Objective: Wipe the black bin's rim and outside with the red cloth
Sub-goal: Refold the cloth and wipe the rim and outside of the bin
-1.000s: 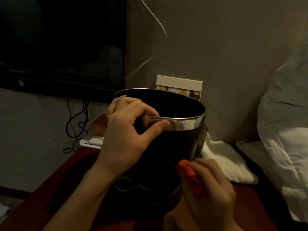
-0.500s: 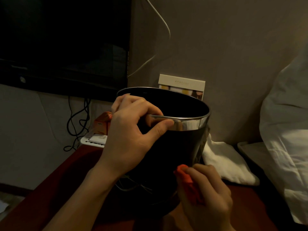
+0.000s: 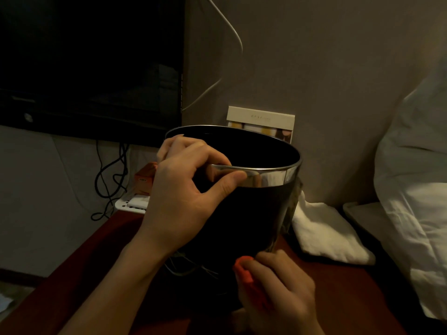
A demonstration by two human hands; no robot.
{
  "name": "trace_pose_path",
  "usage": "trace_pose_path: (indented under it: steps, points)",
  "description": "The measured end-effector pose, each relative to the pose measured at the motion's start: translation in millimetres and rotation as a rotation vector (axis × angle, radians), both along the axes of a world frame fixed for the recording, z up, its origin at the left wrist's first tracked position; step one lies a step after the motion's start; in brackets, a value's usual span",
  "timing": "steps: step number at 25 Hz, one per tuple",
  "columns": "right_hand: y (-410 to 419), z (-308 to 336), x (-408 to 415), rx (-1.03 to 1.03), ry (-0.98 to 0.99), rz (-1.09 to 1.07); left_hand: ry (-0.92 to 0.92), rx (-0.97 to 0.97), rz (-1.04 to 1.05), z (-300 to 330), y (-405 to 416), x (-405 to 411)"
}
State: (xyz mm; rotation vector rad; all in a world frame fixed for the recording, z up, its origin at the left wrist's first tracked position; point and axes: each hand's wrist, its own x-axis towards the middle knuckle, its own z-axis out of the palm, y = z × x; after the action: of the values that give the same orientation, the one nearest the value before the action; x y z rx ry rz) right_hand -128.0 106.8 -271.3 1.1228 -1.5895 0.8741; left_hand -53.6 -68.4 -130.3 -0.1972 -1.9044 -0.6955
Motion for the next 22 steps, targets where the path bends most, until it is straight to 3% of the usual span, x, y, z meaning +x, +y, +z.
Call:
trace_pose_path:
  steps: [5,9,14,22]
  points:
    - [11.7,10.5,-7.2,-0.104,-0.084,-0.023,-0.015,-0.002,-0.032,0.8,-2.5,0.8]
    - [-2.5,-10.3,3.6,-0.016,-0.07,0.009,-0.019,0.039,-0.034,3.1,-5.1,5.4]
    - [7.8,14.8,1.8,-0.098,-0.134,0.006,-0.012,-0.144,0.082,-1.7,30.3,3.2]
    - [26.7,39.5,-13.2,-0.161,-0.172,-0.025,0.017,0.024,-0.027,0.0,1.5,1.0]
